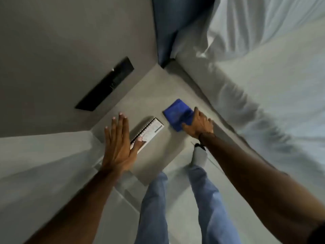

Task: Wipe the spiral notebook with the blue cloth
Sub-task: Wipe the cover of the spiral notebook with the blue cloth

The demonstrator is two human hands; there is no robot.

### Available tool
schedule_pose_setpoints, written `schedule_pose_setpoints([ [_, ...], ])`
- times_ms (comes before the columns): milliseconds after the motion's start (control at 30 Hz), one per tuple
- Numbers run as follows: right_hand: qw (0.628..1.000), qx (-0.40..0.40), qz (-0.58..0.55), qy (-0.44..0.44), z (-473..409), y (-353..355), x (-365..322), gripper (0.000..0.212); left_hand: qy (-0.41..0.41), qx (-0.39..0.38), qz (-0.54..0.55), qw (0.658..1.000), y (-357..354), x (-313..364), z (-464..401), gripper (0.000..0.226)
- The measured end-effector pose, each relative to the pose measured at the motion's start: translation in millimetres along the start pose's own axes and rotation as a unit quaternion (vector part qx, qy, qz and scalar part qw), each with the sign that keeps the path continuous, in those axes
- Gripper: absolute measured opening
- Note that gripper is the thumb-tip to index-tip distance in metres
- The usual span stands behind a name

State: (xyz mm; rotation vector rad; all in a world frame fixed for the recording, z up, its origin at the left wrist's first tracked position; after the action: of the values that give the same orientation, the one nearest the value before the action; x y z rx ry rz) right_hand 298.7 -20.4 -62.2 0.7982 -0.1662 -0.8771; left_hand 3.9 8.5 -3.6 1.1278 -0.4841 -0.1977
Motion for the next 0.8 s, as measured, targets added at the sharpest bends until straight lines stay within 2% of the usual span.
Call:
schedule_pose_setpoints([
  [167,0.995,0.096,-0.012,-0.014,-47.0,-25.2,-24.6,0.077,0.0,-0.01,0.021,1.0,-36.8,-33.9,-5.6,0.094],
  [233,0.996,0.069,-0.048,-0.029,-55.1,-28.2,-29.1,0.067,-0.025,-0.014,0.034,0.999,-44.4,-40.8,-2.2,0.095],
  [333,0.976,-0.012,-0.19,-0.104,-45.9,-25.0,-19.0,0.046,-0.046,-0.013,0.028,0.998,-44.6,-46.8,-3.3,0.105],
  [433,0.933,-0.039,-0.31,-0.177,-9.6,-30.3,-6.6,0.048,-0.035,-0.025,0.022,0.999,-35.4,-42.3,-6.6,0.111],
  [533,0.882,-0.055,-0.408,-0.231,29.7,-54.8,-3.6,0.055,-0.037,-0.064,0.03,0.997,-31.8,-35.8,-8.5,0.107],
  [700,0.765,-0.097,-0.568,-0.287,71.3,-98.5,-39.6,0.037,-0.034,-0.078,0.035,0.996,-37.2,-32.7,-9.8,0.101],
  [800,0.707,-0.114,-0.629,-0.301,79.8,-114.0,-66.6,0.04,-0.042,-0.079,0.013,0.996,-39.6,-38.4,-10.9,0.108],
])
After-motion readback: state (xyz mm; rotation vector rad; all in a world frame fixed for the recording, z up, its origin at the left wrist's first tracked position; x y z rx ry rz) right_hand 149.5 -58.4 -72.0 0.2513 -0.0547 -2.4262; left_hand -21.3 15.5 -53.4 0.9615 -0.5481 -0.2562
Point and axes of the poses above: each hand's wrist, its own z-axis away from the middle knuckle, its own y-axis out of the back of the hand, x = y × z, the point moved 1 cm from there along -z, towards the middle knuckle, and after that the axes turned 5 degrees about -y, right-handed, at the moved point
